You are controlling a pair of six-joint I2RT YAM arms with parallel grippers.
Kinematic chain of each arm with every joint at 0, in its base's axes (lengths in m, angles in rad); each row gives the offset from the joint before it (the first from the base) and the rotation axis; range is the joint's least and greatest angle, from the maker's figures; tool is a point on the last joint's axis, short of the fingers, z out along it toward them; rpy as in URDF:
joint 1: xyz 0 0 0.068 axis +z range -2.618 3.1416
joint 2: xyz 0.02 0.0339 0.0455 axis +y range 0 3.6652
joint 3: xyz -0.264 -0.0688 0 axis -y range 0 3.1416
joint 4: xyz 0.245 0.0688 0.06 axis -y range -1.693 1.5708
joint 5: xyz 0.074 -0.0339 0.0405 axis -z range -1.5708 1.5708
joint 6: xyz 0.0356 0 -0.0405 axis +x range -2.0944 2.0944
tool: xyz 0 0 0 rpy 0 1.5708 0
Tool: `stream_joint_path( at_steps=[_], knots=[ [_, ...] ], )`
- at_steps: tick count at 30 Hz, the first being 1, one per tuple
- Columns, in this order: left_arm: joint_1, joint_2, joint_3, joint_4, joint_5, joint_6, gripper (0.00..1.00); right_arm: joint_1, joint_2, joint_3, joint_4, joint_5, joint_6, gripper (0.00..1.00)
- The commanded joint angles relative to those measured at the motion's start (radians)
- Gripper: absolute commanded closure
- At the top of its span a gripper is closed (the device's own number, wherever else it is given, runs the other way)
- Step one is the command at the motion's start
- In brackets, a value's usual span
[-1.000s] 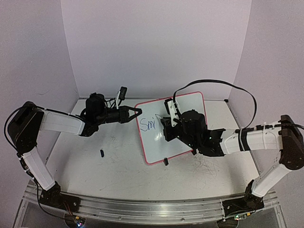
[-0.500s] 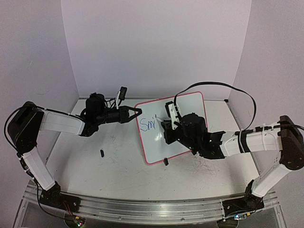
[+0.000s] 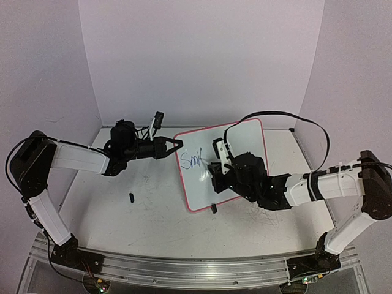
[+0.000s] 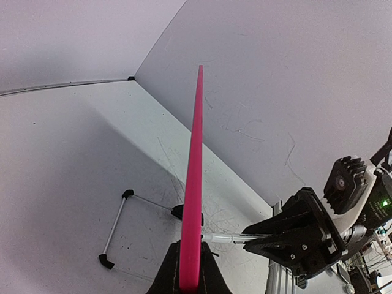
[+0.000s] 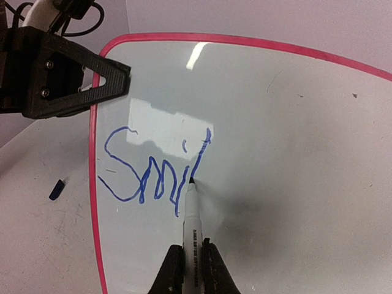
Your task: Write a sentence on the whiteboard
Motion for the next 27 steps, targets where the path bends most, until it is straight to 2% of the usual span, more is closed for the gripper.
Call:
stream_joint_path(
  at_steps=[1,13,18,27],
  knots=[
    [-0.031,-0.004,0.009,-0.051,0.029,0.038,1.0,0.006,-0.029,-0.029,-0.049,0.009,0.032,1.0],
    [-0.032,0.003,0.01,-0.051,0.031,0.037,1.0,0.011,-0.072,-0.044,-0.049,0.062,0.043,1.0],
    [-0.033,0.002,0.01,-0.05,0.031,0.036,1.0,0.009,-0.131,-0.041,0.018,-0.007,0.019,1.0],
    [-0.033,-0.007,0.007,-0.05,0.03,0.039,1.0,-0.01,-0.073,-0.019,0.025,-0.021,0.004,1.0]
  ],
)
